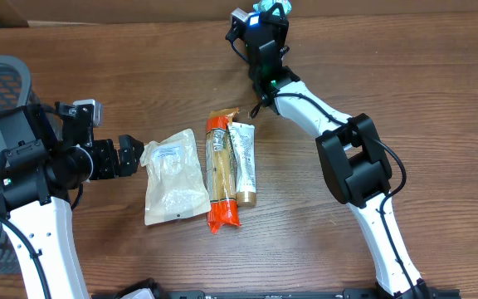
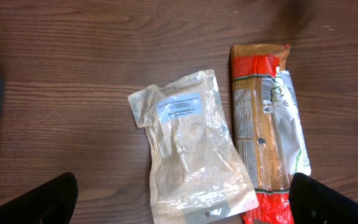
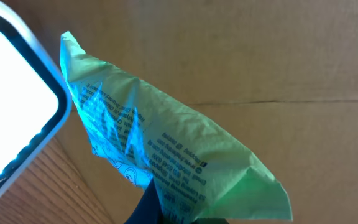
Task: Scan the item barcode
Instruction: 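Hold the green packet's barcode up to the white scanner, then carry the green packet to the right side and release it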
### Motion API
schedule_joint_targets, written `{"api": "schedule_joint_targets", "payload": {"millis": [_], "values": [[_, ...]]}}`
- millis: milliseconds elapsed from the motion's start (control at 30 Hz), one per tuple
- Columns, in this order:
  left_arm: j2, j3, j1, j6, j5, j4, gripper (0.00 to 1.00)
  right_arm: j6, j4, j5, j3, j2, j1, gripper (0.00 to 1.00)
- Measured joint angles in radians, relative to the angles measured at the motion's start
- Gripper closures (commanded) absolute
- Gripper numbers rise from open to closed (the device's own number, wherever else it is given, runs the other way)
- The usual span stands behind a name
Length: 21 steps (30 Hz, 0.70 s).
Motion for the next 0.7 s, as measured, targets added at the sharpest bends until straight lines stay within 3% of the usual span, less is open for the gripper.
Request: {"api": "schedule_joint_targets", "payload": {"millis": [167,333,500,700], "values": [[0.000,0.000,0.000,0.000,0.000,0.000,0.00,0.068,-0.093,0.013,0.000,-0.027,0.009,0.96],[0.000,-0.001,0.000,0.000,0.000,0.001,0.01,0.251,-0.406,0.000,-0.012,-0.190,0.012,0.96],[0.000,-0.003,0.000,0.000,0.000,0.000,0.00,0.574,-0.824,-0.112,-0.009,-0.492,0.008,0.96],[0.000,-0.003,0.000,0.000,0.000,0.000,0.00,1.056,-1.247,-0.587,0.011,-0.826,-0.124,0.96]]}}
